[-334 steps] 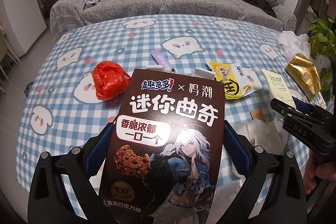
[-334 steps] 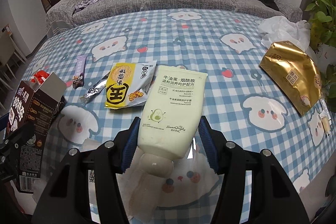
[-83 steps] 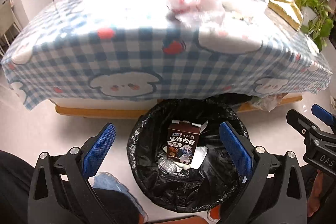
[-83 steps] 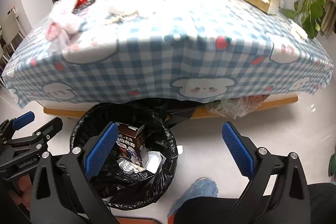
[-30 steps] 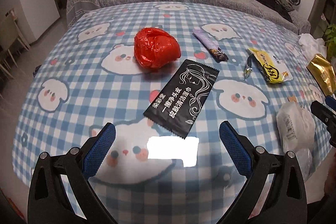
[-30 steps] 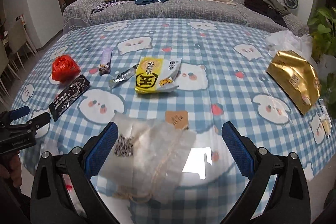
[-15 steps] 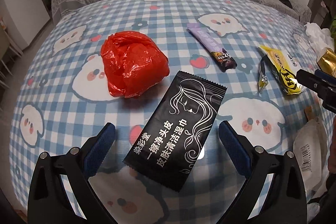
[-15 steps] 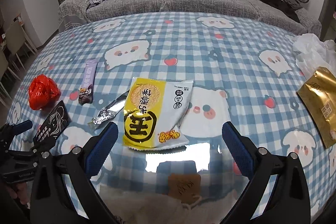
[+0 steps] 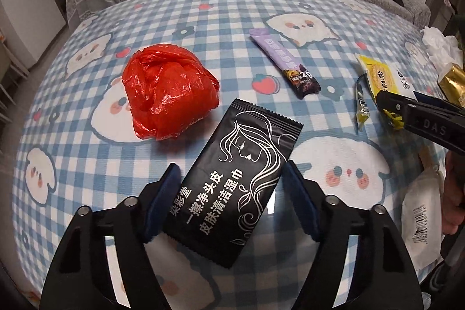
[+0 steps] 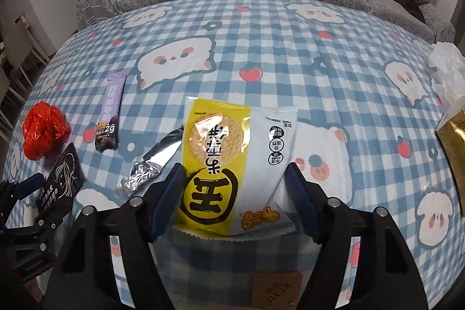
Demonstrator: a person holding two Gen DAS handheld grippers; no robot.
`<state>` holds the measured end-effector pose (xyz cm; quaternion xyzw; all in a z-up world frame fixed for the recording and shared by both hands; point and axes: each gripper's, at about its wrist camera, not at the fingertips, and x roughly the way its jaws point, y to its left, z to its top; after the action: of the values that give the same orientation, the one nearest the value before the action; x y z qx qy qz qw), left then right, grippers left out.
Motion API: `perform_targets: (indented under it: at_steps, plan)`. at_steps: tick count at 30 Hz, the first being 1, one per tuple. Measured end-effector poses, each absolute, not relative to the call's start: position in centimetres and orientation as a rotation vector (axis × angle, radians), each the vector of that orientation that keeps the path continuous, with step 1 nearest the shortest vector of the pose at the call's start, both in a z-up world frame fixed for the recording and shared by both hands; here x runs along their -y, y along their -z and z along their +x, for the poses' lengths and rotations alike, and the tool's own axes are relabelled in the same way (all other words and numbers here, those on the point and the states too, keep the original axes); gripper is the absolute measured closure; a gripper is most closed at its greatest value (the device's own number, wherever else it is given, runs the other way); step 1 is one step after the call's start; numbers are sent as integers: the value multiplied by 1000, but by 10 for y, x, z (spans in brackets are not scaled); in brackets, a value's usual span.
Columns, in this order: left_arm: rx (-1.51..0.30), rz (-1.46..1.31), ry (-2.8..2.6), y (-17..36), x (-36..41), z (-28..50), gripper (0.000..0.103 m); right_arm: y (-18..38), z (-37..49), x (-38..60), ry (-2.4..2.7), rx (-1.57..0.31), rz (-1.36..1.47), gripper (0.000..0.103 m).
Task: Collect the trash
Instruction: 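Grasp the black wet-wipe packet with the left tool while the right tool grasps the yellow cracker packet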
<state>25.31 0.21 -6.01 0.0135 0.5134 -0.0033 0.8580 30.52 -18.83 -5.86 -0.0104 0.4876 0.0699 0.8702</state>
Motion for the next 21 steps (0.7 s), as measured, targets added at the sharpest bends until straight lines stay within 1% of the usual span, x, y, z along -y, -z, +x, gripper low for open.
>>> perform_targets:
  at_steps: [1, 2, 3, 5, 7, 8, 10, 14, 21]
  plan:
    - [-1078, 30, 8, 60, -2, 252, 38, 58, 304, 188, -141, -1018, -27, 49]
    - [-1077, 31, 9, 60, -1, 252, 38, 57, 304, 188, -138, -1019, -29, 54]
    - [-1075, 31, 10, 59, -1, 251, 40, 57, 304, 188, -135, -1019, -29, 56]
    - [-1073, 35, 16, 59, 0, 249, 45, 57, 303, 189, -124, -1017, -36, 65]
    - [-1071, 38, 22, 58, 2, 248, 50, 57, 303, 191, -120, -1017, -32, 72]
    - [-1069, 41, 24, 58, 3, 247, 51, 57, 303, 193, -122, -1018, -28, 74]
    - [-1064, 47, 26, 58, 5, 246, 54, 56, 303, 194, -125, -1020, -22, 78]
    - [-1061, 55, 24, 57, 6, 245, 56, 53, 301, 196, -120, -1010, -28, 85]
    - [-1061, 63, 21, 56, 9, 242, 59, 47, 293, 195, -115, -990, -48, 88]
